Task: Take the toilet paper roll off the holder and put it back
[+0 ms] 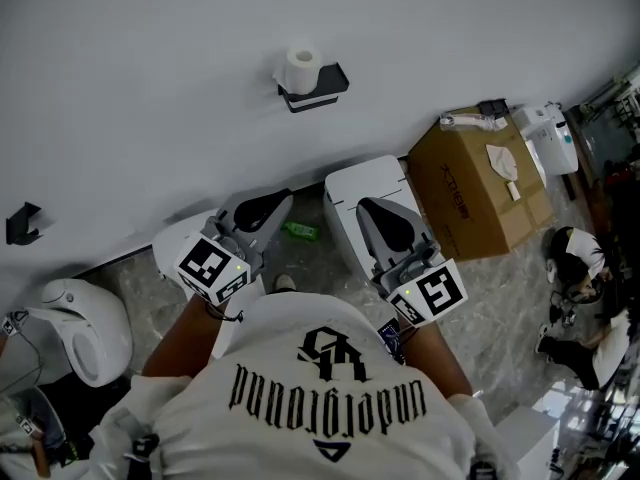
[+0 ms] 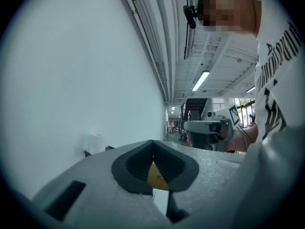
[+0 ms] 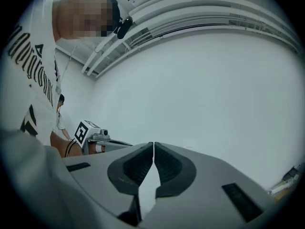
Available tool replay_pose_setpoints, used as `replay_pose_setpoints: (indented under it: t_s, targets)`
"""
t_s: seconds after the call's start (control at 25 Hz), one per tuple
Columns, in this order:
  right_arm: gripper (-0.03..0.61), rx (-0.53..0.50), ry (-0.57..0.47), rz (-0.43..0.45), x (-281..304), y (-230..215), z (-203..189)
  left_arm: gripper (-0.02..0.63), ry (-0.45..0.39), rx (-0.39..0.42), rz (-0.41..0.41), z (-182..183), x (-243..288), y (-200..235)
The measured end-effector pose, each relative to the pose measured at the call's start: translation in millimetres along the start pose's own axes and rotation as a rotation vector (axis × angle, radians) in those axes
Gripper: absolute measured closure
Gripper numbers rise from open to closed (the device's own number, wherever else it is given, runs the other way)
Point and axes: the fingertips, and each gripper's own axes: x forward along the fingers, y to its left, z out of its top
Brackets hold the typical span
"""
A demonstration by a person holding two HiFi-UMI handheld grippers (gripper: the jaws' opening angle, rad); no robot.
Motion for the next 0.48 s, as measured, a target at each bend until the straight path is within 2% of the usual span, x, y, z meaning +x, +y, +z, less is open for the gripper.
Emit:
replay_pose_setpoints:
  t_s: [0.2,0.48]
  targets:
    - [0.563,-0.007,0.016,-0.011,46,-6,-5,0.6,0.001,-0.002,-0.024,0,0,43]
    - [0.561,-0.001,0.043,-0.017,88,-20,-13,0.6,-0.006,0.012,-0.033,3,6,74]
